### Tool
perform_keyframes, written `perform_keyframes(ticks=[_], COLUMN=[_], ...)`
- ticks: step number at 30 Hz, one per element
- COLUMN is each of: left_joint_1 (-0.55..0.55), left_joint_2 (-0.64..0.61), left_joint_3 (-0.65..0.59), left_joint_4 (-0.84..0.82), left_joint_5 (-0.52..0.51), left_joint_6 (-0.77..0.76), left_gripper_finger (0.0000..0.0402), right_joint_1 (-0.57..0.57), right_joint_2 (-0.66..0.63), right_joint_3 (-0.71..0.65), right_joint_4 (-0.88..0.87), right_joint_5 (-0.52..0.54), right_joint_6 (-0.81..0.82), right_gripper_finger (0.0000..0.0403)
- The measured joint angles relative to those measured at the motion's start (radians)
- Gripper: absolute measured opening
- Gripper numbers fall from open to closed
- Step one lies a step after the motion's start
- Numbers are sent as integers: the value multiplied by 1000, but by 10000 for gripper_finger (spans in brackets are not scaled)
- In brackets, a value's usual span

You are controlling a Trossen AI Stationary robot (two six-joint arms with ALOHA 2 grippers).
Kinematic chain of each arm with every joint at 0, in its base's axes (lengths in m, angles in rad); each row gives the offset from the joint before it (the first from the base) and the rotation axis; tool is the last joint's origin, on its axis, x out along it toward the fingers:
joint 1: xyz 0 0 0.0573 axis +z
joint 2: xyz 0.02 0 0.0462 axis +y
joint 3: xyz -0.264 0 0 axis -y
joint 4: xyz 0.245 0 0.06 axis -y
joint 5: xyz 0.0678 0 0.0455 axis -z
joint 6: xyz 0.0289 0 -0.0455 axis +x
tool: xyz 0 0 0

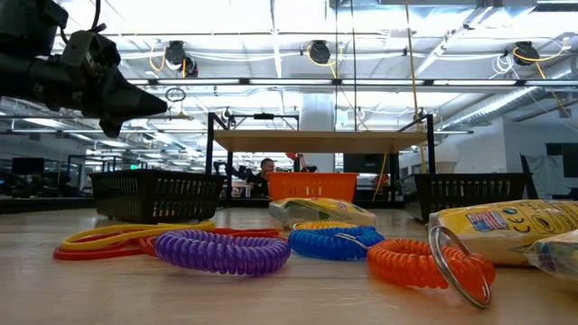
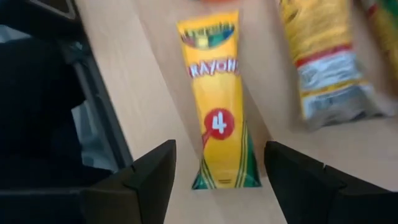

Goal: Pick & Place Office Desk Supplies
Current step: Put the yellow pack of crayons into the right black bin

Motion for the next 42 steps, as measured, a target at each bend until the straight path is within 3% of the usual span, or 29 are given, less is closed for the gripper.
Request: perform_keyframes(ticks=[13,22,28,32,37,42], left_joint_1=[0,0,0,0,0,0], left_joint_2=[0,0,0,0,0,0], left_joint_3=[0,0,0,0,0,0], left_joint_4=[-10,-10,-10,-10,-10,-10], left_joint_5=[0,0,0,1,4,3], left_joint_6=[-1,2,-2,-6,-6,-19], left_gripper_finger=[24,24,24,24,24,24], right_joint_1=[-19,-28,-28,-30,-16,2], right_joint_2=[29,43,91,90,40,-36], right_joint_3=[1,0,2,0,-4,-5], right_joint_4=[-4,-6,6,0,47,73], right_joint_5=[13,93,44,21,35,145], right_joint_6=[-123,-88,-60,-19,-101,-180], right_gripper_finger=[235,230,186,131,61,60])
